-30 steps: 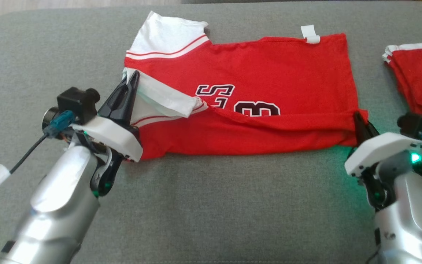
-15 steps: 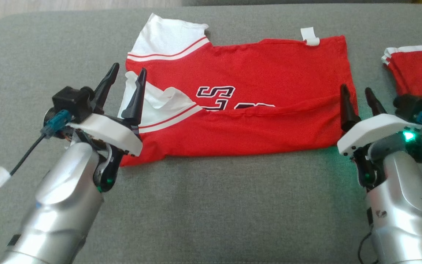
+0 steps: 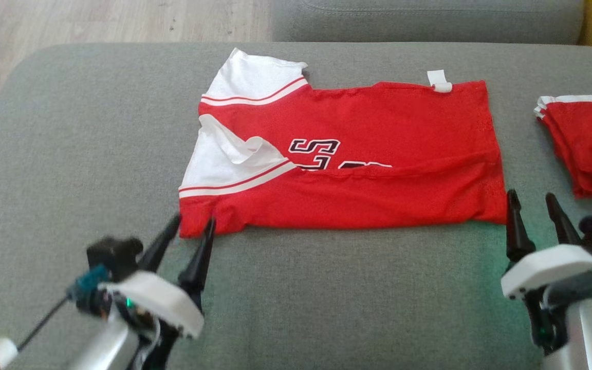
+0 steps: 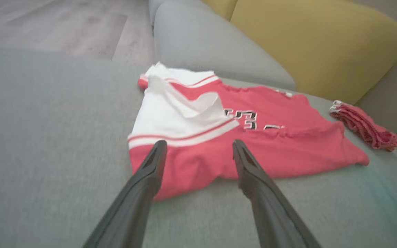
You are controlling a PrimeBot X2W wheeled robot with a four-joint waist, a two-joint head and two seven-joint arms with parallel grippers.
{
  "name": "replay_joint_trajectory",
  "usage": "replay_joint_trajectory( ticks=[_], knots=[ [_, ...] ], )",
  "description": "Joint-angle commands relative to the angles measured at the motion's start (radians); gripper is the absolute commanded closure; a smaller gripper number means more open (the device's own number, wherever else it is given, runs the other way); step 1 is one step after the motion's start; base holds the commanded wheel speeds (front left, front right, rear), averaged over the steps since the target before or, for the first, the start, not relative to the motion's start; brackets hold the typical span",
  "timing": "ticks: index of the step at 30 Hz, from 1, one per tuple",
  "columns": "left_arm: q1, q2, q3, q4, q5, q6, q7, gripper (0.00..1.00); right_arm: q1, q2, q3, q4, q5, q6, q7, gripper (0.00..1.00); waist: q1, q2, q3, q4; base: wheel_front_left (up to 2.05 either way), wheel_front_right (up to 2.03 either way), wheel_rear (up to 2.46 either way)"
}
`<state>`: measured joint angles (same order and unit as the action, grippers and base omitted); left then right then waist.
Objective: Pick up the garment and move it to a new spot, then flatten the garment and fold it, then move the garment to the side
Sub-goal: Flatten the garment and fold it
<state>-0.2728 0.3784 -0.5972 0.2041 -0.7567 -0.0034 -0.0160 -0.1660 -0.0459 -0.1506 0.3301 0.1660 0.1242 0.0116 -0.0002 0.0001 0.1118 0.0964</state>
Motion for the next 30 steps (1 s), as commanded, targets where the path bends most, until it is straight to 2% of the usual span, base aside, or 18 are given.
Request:
replay_joint_trajectory(
  ticks=[1,4,11,15,23,24,26,27,28,29,30],
  knots=[
    [0.010,0.036,0.036,-0.065,-0.022,0.041,0.026,0.00,0.008,-0.004,0.017,-0.090,0.004,0.007,0.021,0.00,0.0002,-0.0001,0.002,0.003,0.00,0.00,0.00],
    [0.053,0.030,0.052,-0.077,-0.060,0.077,0.049,0.00,0.046,-0.004,0.022,-0.154,0.013,0.007,0.056,0.00,0.0002,-0.0001,0.015,-0.002,0.00,0.00,0.00],
    [0.035,-0.003,0.109,-0.015,-0.123,0.118,0.054,0.00,0.047,-0.004,0.040,-0.229,0.018,0.007,0.100,0.00,0.0002,-0.0001,0.061,-0.027,0.00,0.00,0.00],
    [0.005,-0.028,0.143,0.042,-0.166,0.127,0.057,0.00,0.029,-0.004,0.043,-0.249,0.011,0.007,0.118,0.00,0.0002,-0.0001,0.091,-0.040,0.00,0.00,0.00],
    [-0.038,-0.059,0.145,0.136,-0.195,0.117,0.076,0.00,-0.004,-0.004,0.037,-0.228,-0.002,0.007,0.139,0.00,0.0002,-0.0001,0.127,-0.046,0.00,0.00,0.00],
    [-0.041,-0.062,0.139,0.145,-0.197,0.114,0.086,0.28,-0.008,-0.004,0.038,-0.218,-0.001,0.007,0.142,0.00,0.0002,-0.0001,0.129,-0.046,0.00,0.00,0.00],
    [-0.046,-0.069,0.129,0.156,-0.201,0.107,0.098,0.53,-0.018,-0.004,0.035,-0.194,-0.002,0.007,0.150,0.00,0.0002,-0.0001,0.133,-0.046,0.00,0.00,0.00],
    [-0.050,-0.075,0.123,0.162,-0.203,0.101,0.103,0.75,-0.029,-0.004,0.033,-0.163,-0.003,0.007,0.160,0.00,0.0002,-0.0001,0.136,-0.044,0.00,0.00,0.00],
    [-0.053,-0.078,0.121,0.164,-0.203,0.098,0.103,0.91,-0.035,-0.004,0.032,-0.146,-0.005,0.007,0.165,0.00,0.0002,-0.0001,0.137,-0.043,0.00,0.00,0.00],
    [-0.056,-0.080,0.119,0.165,-0.203,0.095,0.102,1.00,-0.041,-0.004,0.032,-0.128,-0.007,0.007,0.169,0.00,0.0002,-0.0001,0.137,-0.042,0.00,0.00,0.00],
    [-0.059,-0.081,0.117,0.164,-0.201,0.092,0.098,1.00,-0.048,-0.004,0.033,-0.110,-0.004,0.007,0.172,0.00,0.0002,-0.0001,0.138,-0.041,0.00,0.00,0.00]
  ],
)
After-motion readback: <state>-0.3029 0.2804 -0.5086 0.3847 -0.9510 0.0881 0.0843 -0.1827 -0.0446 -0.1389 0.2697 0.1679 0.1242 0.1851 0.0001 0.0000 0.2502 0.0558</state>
